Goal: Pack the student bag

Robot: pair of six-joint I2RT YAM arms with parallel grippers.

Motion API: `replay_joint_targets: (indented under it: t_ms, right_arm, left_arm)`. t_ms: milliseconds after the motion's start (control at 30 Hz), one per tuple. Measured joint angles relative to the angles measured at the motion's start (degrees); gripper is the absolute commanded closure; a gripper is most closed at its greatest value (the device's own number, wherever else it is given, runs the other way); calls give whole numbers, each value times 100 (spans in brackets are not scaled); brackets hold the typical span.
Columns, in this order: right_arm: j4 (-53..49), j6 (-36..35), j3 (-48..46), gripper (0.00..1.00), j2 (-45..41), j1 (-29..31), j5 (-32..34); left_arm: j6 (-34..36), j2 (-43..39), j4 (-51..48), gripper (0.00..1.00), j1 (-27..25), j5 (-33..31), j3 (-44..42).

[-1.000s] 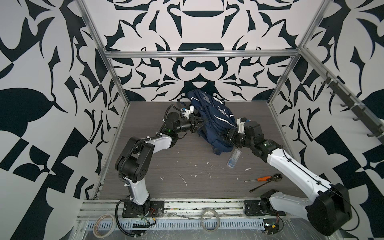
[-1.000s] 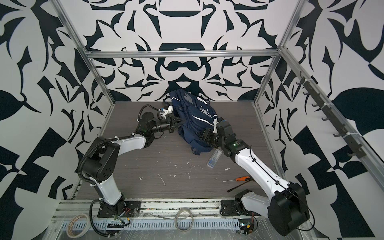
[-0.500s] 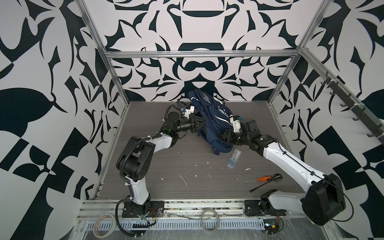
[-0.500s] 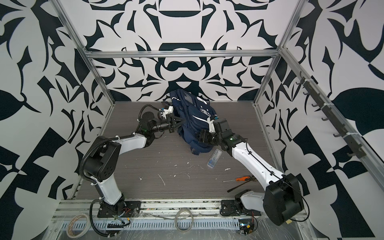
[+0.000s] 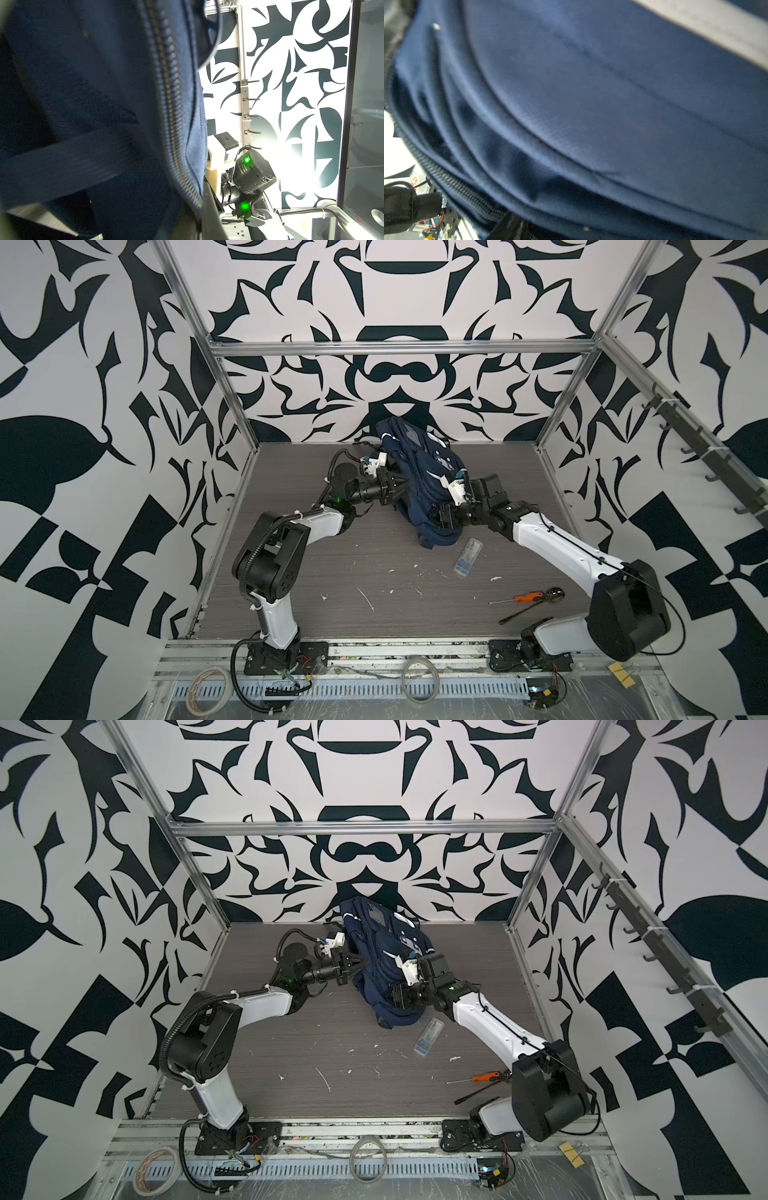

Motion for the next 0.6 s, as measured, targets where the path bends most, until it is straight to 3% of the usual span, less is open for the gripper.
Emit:
replay_joint_targets:
  t_ms: [133, 267, 467, 600]
  right_arm:
    - [352, 90, -70, 75, 37, 2, -146]
    - [710, 297, -232, 86, 37, 7, -179]
    - [813, 365, -313, 93, -42, 46, -63]
    - [623, 234, -319, 81, -243, 48, 133]
  left_arm:
    - [0, 0, 2, 100, 26, -57, -2]
    - [2, 0, 0, 100, 37, -83, -2]
    - [2, 0, 2, 100, 37, -96, -2]
    - [2, 0, 7, 100, 35, -85, -2]
